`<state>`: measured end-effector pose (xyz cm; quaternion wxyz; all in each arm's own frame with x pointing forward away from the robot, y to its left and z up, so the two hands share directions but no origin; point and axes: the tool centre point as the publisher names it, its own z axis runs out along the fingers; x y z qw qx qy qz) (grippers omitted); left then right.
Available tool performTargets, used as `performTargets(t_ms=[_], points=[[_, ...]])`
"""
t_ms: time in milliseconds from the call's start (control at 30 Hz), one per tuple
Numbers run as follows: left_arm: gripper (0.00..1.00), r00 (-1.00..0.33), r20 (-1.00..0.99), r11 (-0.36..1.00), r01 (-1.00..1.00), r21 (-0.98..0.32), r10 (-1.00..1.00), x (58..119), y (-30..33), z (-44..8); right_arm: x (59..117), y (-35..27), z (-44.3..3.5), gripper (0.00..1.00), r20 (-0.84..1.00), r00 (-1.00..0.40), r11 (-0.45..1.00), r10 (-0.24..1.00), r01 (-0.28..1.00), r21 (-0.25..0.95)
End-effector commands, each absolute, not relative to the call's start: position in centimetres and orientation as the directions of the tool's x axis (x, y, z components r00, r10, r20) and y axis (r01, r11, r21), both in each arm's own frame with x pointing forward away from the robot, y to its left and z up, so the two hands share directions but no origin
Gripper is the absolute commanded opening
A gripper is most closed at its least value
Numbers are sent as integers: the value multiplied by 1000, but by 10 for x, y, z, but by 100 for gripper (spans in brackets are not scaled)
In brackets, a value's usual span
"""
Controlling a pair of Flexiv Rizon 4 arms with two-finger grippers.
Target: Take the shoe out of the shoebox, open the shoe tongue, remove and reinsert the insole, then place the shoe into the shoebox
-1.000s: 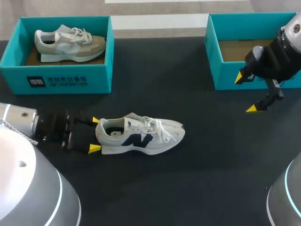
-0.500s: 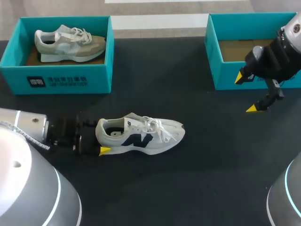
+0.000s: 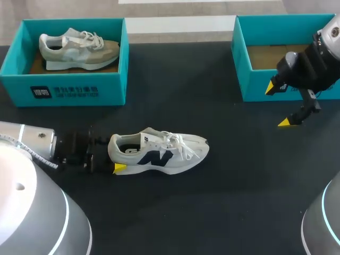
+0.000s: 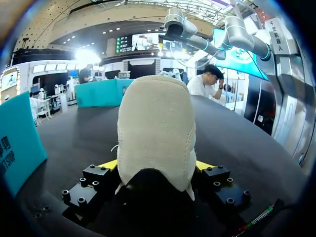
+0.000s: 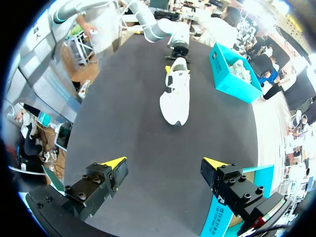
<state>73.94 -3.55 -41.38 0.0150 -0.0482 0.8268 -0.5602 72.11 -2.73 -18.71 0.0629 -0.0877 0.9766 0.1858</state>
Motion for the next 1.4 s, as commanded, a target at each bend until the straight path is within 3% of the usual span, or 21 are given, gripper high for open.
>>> performTargets(t_ms=[33, 300, 367, 533, 767, 1333, 1400], points=[[0, -995, 30, 369, -64, -927, -98, 736, -41, -420, 722, -26, -188, 100, -154, -977, 917, -147, -193, 349], [0, -995, 30, 369, -64, -927, -98, 736, -41, -420, 722, -26, -188, 100, -154, -977, 917, -147, -193, 349], [0, -995, 30, 369, -64, -927, -98, 736, -41, -420, 723, -16, -187, 100, -69, -996, 933, -63, -84, 350], [0, -995, 30, 369, -64, -927, -98, 736, -41, -420, 721, 17, -183, 100, -52, -966, 936, 255, 233, 263], [0, -995, 30, 369, -64, -927, -98, 736, -41, -420, 726, 68, -195, 100, -44, -744, 741, 666, 655, 145], [0, -995, 30, 369, -64, -927, -98, 736, -41, -420, 728, 80, -196, 100, -12, -730, 720, 683, 670, 180], [0, -995, 30, 369, -64, -927, -98, 736, -41, -420, 737, 91, -207, 100, -11, -585, 570, 811, 785, 245]])
